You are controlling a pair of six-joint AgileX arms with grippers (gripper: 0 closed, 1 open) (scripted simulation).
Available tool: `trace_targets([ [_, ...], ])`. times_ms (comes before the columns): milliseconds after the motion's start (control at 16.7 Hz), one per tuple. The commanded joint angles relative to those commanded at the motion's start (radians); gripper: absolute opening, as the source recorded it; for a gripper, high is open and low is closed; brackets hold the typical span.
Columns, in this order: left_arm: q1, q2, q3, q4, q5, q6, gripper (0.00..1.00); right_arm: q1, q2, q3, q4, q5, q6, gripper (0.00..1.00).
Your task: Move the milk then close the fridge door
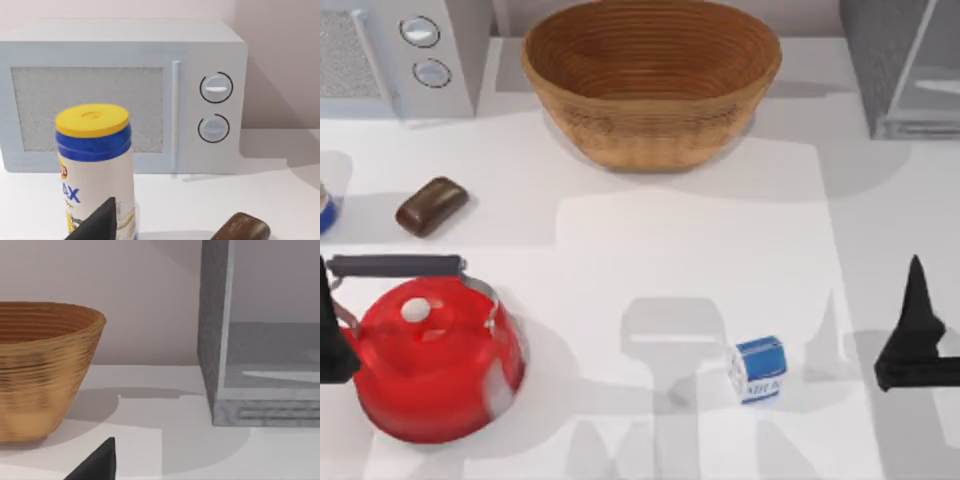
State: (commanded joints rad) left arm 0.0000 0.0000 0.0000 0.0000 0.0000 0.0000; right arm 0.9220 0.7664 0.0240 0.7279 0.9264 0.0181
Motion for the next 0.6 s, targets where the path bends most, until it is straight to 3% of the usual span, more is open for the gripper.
trace_targets([
  [360,0.000,0.000,0.000,0.000,0.000,0.000,1.00,0.003,0.011,0.001,0.010,0.003,0.007,1.00],
  [600,0.000,0.000,0.000,0.000,0.000,0.000,1.00,0.056,0.160,0.014,0.113,0.015,0.039,1.00],
])
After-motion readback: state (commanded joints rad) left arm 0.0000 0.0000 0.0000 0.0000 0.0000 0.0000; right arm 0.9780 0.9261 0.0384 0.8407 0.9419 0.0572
